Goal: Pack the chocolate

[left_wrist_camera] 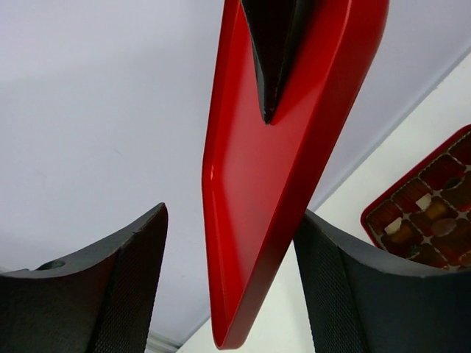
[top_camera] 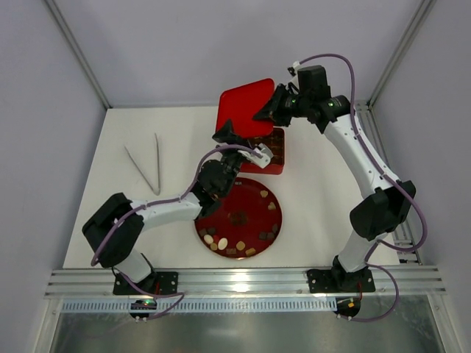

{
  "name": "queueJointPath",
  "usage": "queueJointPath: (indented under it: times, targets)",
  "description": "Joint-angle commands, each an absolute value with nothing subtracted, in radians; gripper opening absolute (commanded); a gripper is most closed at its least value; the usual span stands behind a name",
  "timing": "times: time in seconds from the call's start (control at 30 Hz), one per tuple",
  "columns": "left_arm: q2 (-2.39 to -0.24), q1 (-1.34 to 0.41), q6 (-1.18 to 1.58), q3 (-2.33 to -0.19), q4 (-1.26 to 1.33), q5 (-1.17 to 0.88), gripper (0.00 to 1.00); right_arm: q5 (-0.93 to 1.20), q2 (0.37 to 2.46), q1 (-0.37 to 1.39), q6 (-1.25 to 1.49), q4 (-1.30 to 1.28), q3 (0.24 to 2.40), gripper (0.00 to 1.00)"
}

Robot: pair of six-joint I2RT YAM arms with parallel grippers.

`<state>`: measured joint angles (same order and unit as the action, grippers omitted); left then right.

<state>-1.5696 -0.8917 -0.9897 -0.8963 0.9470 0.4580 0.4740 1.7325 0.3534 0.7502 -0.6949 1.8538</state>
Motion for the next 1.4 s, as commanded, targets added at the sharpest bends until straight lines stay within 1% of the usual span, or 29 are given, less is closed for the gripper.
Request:
queueJointPath:
  times: [0.0,0.17,0.2,0.37,0.4,0.47,0.5,0.57,0.63,0.67,0.77,0.87,0.9,0.93,0.97,1.0,1.07,1.1,1.13,1.2,1.27,1.3,1.37]
  targets:
    - [-1.612,-0.893,-1.069,-0.936,1.182,0.468,0.65,0.483,1.677,0.365,0.735,-0.680,1.859,0.04]
    - [-1.670,-0.893,-1.150,-0.960,1.281,0.474,0.59,0.489,1.678,0.371,0.735,-0.670,1.841,0.04]
    - [-1.680,-0.893,-1.157,-0.965,1.292,0.479,0.56,0.489,1.678,0.370,0.732,-0.669,1.838,0.04]
    - [-1.723,-0.894,-1.206,-0.977,1.339,0.479,0.47,0.495,1.680,0.368,0.729,-0.669,1.832,0.04]
    - [-1.727,-0.893,-1.213,-0.982,1.342,0.482,0.42,0.497,1.680,0.370,0.727,-0.669,1.832,0.04]
    - [-1.744,-0.893,-1.224,-0.994,1.364,0.494,0.36,0.499,1.677,0.370,0.729,-0.669,1.830,0.04]
    - [-1.749,-0.894,-1.239,-1.006,1.379,0.502,0.26,0.500,1.675,0.370,0.729,-0.667,1.829,0.04]
    - [-1.762,-0.893,-1.255,-1.009,1.407,0.496,0.19,0.500,1.672,0.374,0.726,-0.667,1.825,0.04]
    - [-1.775,-0.893,-1.276,-1.026,1.430,0.502,0.05,0.500,1.671,0.376,0.726,-0.669,1.819,0.04]
    - [-1.781,-0.894,-1.284,-1.034,1.442,0.505,0.00,0.500,1.667,0.376,0.724,-0.669,1.816,0.04]
    - [-1.796,-0.896,-1.316,-1.045,1.479,0.506,0.00,0.499,1.663,0.379,0.723,-0.663,1.802,0.05]
    - [-1.789,-0.897,-1.325,-1.040,1.482,0.496,0.00,0.495,1.660,0.377,0.716,-0.657,1.799,0.09]
    - [-1.786,-0.900,-1.328,-1.039,1.486,0.497,0.00,0.495,1.658,0.379,0.713,-0.655,1.799,0.11]
    - [-1.783,-0.900,-1.330,-1.035,1.486,0.492,0.00,0.492,1.657,0.379,0.712,-0.650,1.799,0.18]
    - [-1.778,-0.902,-1.330,-1.031,1.486,0.489,0.00,0.489,1.657,0.379,0.709,-0.649,1.799,0.23]
    - [-1.775,-0.905,-1.327,-1.031,1.485,0.489,0.00,0.485,1.655,0.379,0.703,-0.646,1.802,0.25]
    - [-1.763,-0.905,-1.315,-1.025,1.485,0.488,0.00,0.479,1.654,0.379,0.698,-0.634,1.805,0.35]
    - [-1.758,-0.905,-1.309,-1.022,1.477,0.488,0.00,0.473,1.649,0.379,0.692,-0.629,1.810,0.43]
    - [-1.750,-0.908,-1.299,-1.019,1.470,0.486,0.00,0.465,1.649,0.379,0.689,-0.618,1.809,0.47]
    - [-1.744,-0.907,-1.292,-1.011,1.457,0.488,0.00,0.448,1.644,0.379,0.681,-0.601,1.804,0.51]
    - [-1.738,-0.907,-1.282,-1.008,1.448,0.488,0.00,0.449,1.634,0.379,0.680,-0.563,1.781,0.59]
    - [-1.738,-0.907,-1.278,-1.008,1.444,0.491,0.00,0.452,1.629,0.379,0.681,-0.549,1.773,0.65]
    - [-1.729,-0.907,-1.255,-1.008,1.430,0.500,0.00,0.443,1.612,0.377,0.673,-0.515,1.758,0.72]
